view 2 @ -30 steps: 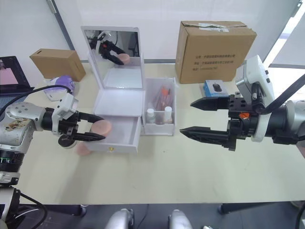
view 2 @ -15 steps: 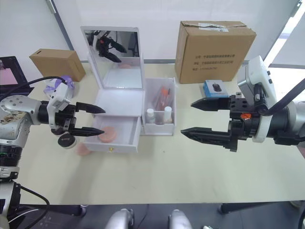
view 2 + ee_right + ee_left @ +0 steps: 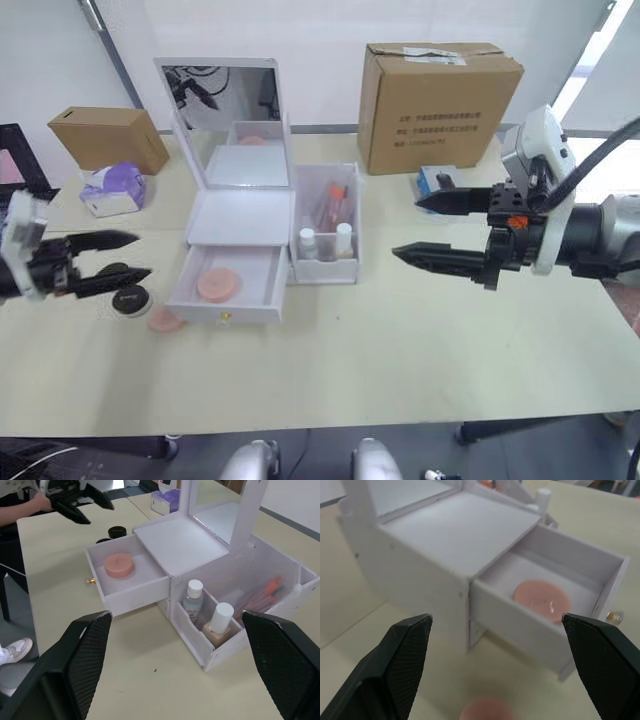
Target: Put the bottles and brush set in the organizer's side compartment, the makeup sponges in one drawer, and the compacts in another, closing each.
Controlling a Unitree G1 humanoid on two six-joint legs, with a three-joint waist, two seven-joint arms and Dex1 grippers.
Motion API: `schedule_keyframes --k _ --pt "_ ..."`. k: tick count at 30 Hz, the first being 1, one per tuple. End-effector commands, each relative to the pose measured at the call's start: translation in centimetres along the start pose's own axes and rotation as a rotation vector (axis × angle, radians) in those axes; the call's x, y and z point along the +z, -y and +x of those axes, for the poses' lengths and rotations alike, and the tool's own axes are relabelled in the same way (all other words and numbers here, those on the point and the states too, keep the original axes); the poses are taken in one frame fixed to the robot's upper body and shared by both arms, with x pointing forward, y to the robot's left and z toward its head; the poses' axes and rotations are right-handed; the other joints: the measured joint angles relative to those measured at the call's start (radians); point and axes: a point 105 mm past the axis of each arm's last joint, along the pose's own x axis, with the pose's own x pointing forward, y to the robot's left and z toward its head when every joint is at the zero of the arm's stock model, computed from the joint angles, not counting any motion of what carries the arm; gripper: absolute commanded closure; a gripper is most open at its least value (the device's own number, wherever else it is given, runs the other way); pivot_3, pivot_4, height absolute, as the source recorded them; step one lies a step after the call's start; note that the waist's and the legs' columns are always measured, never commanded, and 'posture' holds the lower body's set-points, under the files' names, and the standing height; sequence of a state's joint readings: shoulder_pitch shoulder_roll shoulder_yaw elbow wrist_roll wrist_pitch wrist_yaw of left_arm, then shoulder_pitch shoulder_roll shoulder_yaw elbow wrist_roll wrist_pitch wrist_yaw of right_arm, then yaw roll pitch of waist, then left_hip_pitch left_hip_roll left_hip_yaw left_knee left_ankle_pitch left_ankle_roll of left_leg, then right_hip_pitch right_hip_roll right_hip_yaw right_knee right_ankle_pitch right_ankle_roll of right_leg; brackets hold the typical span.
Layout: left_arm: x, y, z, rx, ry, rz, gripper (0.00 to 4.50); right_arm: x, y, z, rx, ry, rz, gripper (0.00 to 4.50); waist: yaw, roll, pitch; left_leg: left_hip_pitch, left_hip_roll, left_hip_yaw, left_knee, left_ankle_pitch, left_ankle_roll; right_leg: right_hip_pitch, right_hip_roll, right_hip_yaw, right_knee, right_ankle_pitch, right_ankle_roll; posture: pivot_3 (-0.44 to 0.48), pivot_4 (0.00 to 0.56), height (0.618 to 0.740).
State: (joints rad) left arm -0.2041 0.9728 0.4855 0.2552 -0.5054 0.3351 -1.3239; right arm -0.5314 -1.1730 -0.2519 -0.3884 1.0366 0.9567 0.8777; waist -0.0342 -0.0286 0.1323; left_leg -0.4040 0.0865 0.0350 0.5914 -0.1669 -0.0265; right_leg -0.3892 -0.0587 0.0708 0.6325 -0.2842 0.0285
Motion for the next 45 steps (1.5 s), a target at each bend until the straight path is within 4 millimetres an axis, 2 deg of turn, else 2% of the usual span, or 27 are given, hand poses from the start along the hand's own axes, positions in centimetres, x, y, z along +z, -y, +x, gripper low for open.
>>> schedule_keyframes --k 1,6,12,13,19,23,26,30,33,36,39,45 --pt "-0.6 -2.6 -5.0 0.286 0.064 0.001 0.04 -1.9 1.2 -0.3 -0.026 -0.043 -0.015 0.0 0.001 -0.001 0.0 0.0 0.0 0.0 0.0 0.0 0.0 0.0 0.0 0.0 0.0 0.0 0.0 0.0 0.15 0.74" --pt "-5.0 -2.5 -10.3 0.476 0.02 -0.094 0.04 -2.4 1.8 -0.2 -0.002 -0.031 -0.01 0.0 0.011 0.0 0.001 0.0 0.001 0.006 -0.001 0.0 0.0 -0.006 -0.003 -0.001 -0.001 0.0 0.0 0.0 0.15 0.74" --pt "-9.1 -0.9 -14.8 0.629 -0.034 -0.175 0.04 -2.7 2.2 -0.1 0.013 -0.026 -0.008 0.0 0.019 -0.003 -0.001 -0.001 0.003 0.011 -0.001 -0.002 -0.003 -0.009 -0.004 -0.001 -0.001 0.001 -0.003 0.0 0.15 0.74" --pt "-9.3 -0.7 -15.3 0.646 -0.033 -0.179 0.04 -2.7 2.3 -0.1 0.014 -0.026 -0.008 0.0 0.02 -0.003 -0.001 -0.002 0.004 0.012 -0.001 -0.006 -0.009 -0.01 -0.005 -0.001 -0.001 0.001 -0.004 0.0 0.15 0.74" --pt "-9.9 -0.4 -15.9 0.664 -0.03 -0.195 0.04 -2.7 2.2 0.0 0.031 -0.023 -0.006 0.0 0.025 -0.005 -0.003 -0.002 0.006 0.02 -0.003 -0.007 -0.012 -0.012 -0.009 -0.003 -0.001 0.001 -0.004 0.0 0.15 0.74" --pt "-9.7 -0.3 -13.9 0.591 -0.036 -0.183 0.04 -2.3 1.9 0.2 0.051 -0.015 -0.01 0.0 0.023 -0.005 -0.003 -0.003 0.006 0.024 -0.003 -0.007 -0.012 -0.013 -0.011 -0.004 0.0 0.001 -0.004 0.0 0.15 0.74" --pt "-9.2 0.4 -10.7 0.467 -0.054 -0.157 0.04 -2.0 1.4 0.5 0.073 -0.009 -0.017 0.0 0.023 -0.006 -0.003 -0.003 0.006 0.024 -0.003 -0.007 -0.012 -0.013 -0.011 -0.004 0.0 0.002 -0.004 0.0 0.15 0.74" --pt "-8.5 3.4 -5.8 0.259 -0.064 -0.118 0.04 -1.6 1.0 0.8 0.082 0.001 -0.025 0.0 0.021 -0.006 -0.003 -0.003 0.006 0.025 -0.002 -0.007 -0.012 -0.012 -0.01 -0.004 0.0 0.002 -0.004 0.0 0.15 0.74" --pt "-8.1 5.1 -3.0 0.186 -0.051 -0.092 0.04 -1.5 0.6 0.9 0.088 0.016 -0.014 0.0 0.02 -0.007 -0.004 -0.003 0.006 0.024 -0.002 -0.007 -0.011 -0.012 -0.009 -0.003 0.0 0.002 -0.003 0.0 0.15 0.74" --pt "-8.8 6.5 0.1 0.15 -0.063 -0.073 0.04 -1.8 0.4 0.7 0.067 0.005 -0.005 0.0 0.022 -0.006 -0.004 -0.002 0.006 0.023 -0.001 -0.006 -0.009 -0.008 -0.007 -0.001 0.0 0.003 -0.002 0.0 0.15 0.74" --pt "-9.9 6.7 1.7 0.18 -0.093 -0.107 0.04 -1.7 0.3 0.3 0.05 0.006 -0.002 0.0 0.022 -0.005 -0.004 -0.001 0.006 0.022 0.0 -0.002 -0.004 -0.002 -0.006 -0.001 -0.001 0.003 0.0 0.0 0.15 0.74" --pt "-10.3 7.7 3.9 0.237 -0.116 -0.16 0.04 -2.0 -0.2 -0.6 0.008 -0.009 0.019 0.0 0.022 -0.006 -0.004 0.0 0.006 0.017 0.001 -0.002 -0.003 -0.001 -0.003 0.0 -0.001 0.003 0.001 0.0 0.15 0.74"
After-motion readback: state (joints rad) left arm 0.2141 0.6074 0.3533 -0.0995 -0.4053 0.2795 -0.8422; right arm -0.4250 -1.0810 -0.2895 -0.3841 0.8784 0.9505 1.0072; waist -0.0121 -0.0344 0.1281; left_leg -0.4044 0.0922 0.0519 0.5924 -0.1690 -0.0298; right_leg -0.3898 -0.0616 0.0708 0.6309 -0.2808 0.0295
